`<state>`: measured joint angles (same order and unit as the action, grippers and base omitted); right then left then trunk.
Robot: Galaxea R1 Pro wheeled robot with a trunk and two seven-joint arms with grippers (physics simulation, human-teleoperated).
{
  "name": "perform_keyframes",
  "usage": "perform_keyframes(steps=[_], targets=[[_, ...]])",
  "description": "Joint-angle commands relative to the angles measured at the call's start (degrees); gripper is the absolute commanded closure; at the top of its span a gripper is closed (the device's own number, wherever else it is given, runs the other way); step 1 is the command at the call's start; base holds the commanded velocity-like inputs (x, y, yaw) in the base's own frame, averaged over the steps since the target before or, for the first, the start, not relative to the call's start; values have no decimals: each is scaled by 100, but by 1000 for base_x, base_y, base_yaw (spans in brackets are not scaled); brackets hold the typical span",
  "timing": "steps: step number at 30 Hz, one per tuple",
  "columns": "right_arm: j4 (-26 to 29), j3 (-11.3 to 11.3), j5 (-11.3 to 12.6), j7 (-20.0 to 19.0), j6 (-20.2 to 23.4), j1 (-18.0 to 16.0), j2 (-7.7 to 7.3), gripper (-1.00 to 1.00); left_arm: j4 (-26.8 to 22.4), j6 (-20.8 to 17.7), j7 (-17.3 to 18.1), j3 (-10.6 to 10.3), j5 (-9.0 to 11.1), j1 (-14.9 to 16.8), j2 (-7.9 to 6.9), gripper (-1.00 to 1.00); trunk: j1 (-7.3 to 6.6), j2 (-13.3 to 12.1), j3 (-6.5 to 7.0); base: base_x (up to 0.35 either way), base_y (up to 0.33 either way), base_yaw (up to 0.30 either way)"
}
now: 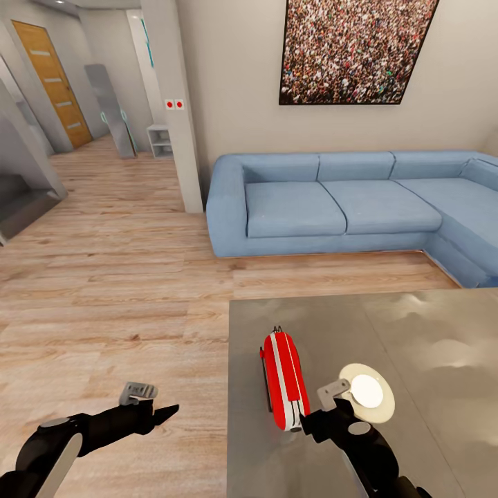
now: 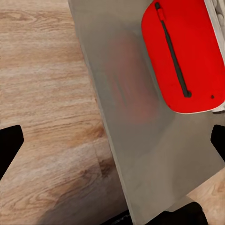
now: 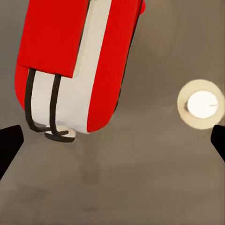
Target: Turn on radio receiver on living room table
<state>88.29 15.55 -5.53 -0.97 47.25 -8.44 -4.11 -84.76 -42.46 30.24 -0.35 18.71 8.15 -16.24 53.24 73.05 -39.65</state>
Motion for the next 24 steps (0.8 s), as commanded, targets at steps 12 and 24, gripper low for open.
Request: perform_keyframes(steps=[12,24], targets=[[30,-267,-1,1,5,0,-4,-100,3,1,17,0,-16,2,7,-100,0,0,-94,0,0,0],[30,-281,-1,1,11,0,-10,-100,3,1,16,0,-17,2,7,-100,0,0,-205,0,0,0]])
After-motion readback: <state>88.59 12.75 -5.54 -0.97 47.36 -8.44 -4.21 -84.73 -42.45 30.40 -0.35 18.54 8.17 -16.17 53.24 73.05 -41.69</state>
